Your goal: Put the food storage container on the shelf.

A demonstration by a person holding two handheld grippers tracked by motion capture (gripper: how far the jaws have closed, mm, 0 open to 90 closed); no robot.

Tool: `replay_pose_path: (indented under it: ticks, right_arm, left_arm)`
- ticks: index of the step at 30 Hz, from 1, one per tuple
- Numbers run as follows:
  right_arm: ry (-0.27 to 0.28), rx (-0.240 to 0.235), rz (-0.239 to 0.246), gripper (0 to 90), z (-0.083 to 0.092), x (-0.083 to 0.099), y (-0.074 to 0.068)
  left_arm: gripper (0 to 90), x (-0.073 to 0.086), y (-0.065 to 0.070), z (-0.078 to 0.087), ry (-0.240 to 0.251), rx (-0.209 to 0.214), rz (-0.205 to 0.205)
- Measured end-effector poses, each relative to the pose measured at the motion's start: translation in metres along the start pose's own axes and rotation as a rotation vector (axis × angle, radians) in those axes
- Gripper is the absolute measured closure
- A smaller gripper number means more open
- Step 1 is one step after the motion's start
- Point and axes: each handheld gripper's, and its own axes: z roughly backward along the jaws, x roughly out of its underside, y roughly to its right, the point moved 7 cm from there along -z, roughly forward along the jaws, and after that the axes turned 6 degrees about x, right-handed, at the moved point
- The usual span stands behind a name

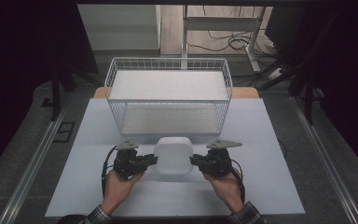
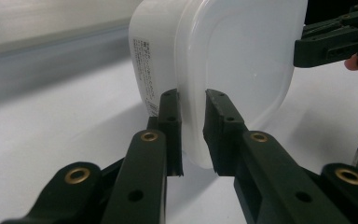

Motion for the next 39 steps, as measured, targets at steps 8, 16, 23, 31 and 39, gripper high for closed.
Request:
replay_pose_path:
  ticks: [8, 16, 23, 31, 39]
  right_arm:
    - [0.039, 0.002, 0.026, 78.4, 0.005, -0.018, 0.0]
    - [0.081, -0.01, 0.027, 78.2, 0.012, -0.044, -0.001]
    - [0.116, -0.015, 0.035, 78.0, 0.019, -0.068, -0.001]
    - [0.147, -0.013, 0.038, 77.9, 0.025, -0.097, 0.0]
    - [0.184, -0.014, 0.053, 77.5, 0.031, -0.131, -0.002]
  left_arm:
    - [78.2, -0.018, 0.004, 0.01, 0.035, -0.012, -0.025]
    - [78.7, -0.046, 0.008, 0.028, 0.083, -0.034, -0.067]
    - [78.9, -0.073, 0.012, 0.042, 0.111, -0.045, -0.099]
    - [78.9, -0.1, 0.011, 0.052, 0.135, -0.051, -0.117]
    - [79.0, -0.132, 0.013, 0.069, 0.163, -0.086, -0.152]
